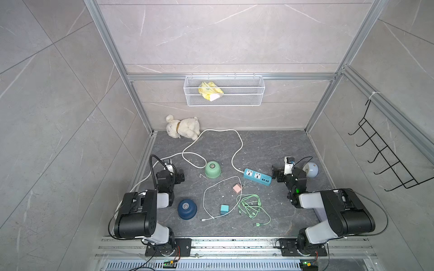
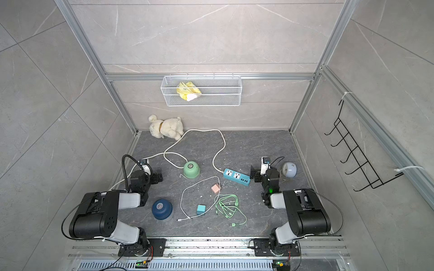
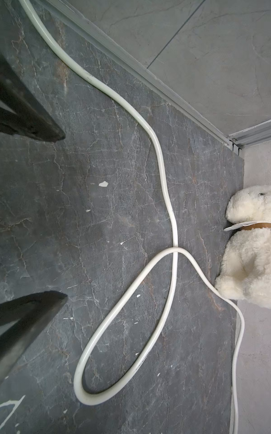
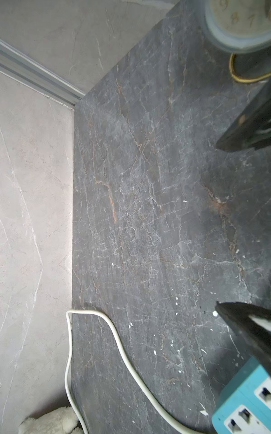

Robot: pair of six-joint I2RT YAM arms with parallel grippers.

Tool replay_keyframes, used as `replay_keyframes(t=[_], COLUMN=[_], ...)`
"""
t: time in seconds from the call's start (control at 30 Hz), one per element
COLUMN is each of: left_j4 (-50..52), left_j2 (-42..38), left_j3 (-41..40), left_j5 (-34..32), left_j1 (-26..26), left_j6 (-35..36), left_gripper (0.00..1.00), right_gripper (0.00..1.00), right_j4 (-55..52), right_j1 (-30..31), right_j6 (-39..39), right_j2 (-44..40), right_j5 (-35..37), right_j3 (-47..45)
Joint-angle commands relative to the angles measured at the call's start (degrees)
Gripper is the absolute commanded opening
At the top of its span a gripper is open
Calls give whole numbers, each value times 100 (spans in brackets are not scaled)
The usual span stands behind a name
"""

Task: Charge the cordless meat grinders
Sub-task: Pick up the plug from the center of the board.

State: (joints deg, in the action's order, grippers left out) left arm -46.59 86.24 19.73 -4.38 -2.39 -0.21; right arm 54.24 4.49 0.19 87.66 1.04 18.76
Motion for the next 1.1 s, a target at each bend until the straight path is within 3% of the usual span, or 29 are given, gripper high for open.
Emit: replay_keyframes(t=[0.0, 0.57, 0.67, 0.83, 0.93, 1.0, 1.07], left_j4=[-150, -168, -175, 1358, 2441, 3204, 3939], left_j2=[-10, -20, -258, -1766, -2616, -3065, -3420], left_j3=[123, 111, 46, 247, 522, 767, 1053], left_j5=[-19, -15, 113, 166, 247, 381, 570], left_j1=[-26, -26, -33, -21, -20, -26, -24], left_j6=[-50, -50, 34, 141, 326, 401, 297], left_gripper=[100, 100, 100, 100, 100, 100, 100], right_gripper=[100, 100, 100, 100, 100, 100, 99], right_j4=[-102, -98, -155, -2263, -4834, -6363, -7105], right_j1=[39, 34, 29, 39, 28, -8, -34], right_j6=[-114, -111, -45, 289, 1280, 1324, 1357], right_j2=[35, 37, -311, -1503, -1422, -936, -567], right_j5=[-77, -77, 142, 720, 1423, 901, 32], right_j3=[153, 143, 38, 598, 1885, 2861, 3394])
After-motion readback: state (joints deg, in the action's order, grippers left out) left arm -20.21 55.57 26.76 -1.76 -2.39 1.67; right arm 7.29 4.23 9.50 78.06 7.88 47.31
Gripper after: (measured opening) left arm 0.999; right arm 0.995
